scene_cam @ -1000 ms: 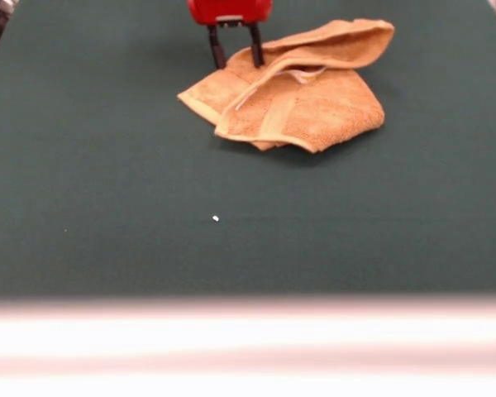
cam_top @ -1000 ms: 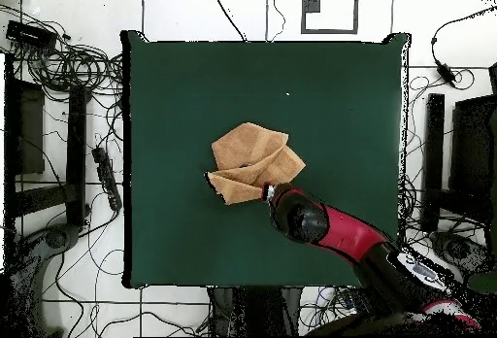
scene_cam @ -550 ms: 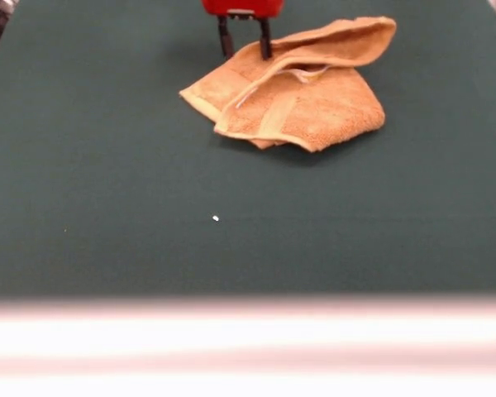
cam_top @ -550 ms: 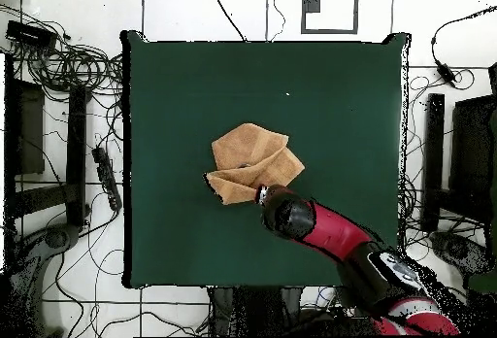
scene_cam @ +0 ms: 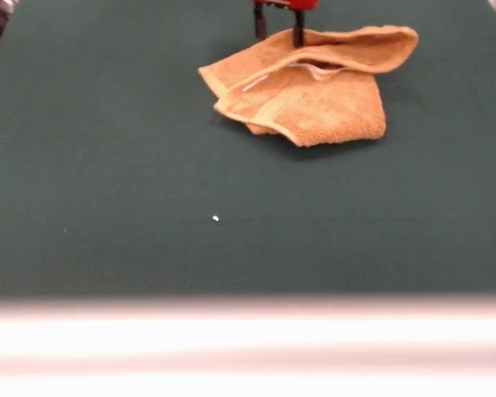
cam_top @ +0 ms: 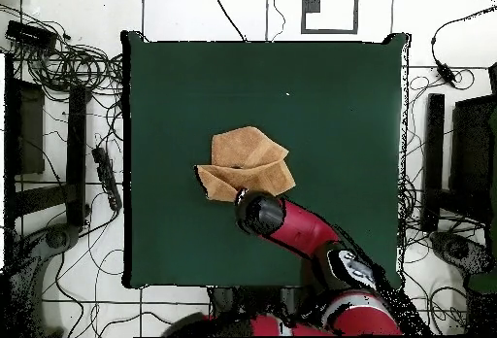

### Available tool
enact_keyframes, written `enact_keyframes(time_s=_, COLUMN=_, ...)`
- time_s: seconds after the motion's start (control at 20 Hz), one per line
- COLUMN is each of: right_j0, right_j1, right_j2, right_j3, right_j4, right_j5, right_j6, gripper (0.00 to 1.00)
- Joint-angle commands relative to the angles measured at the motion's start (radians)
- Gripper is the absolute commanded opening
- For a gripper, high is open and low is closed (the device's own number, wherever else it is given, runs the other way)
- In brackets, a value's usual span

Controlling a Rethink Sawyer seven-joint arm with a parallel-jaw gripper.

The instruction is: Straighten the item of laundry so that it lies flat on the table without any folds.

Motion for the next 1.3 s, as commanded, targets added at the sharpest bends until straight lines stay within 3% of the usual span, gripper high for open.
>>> enact_keyframes(time_s=0.05, right_j0=0.132, right_j1=0.055, right_j2=-0.019, right_j3=-0.024, right_j4=0.145, right_j5=0.1, right_j6=0.354, gripper=1.0)
enact_keyframes(time_s=0.9, right_j0=0.142, right_j1=0.069, right_j2=-0.037, right_j3=-0.06, right_j4=0.149, right_j5=0.138, right_j6=0.34, gripper=1.0)
enact_keyframes(time_s=1.3, right_j0=0.133, right_j1=0.027, right_j2=0.007, right_j3=-0.033, right_j4=0.157, right_j5=0.229, right_j6=0.333, gripper=1.0)
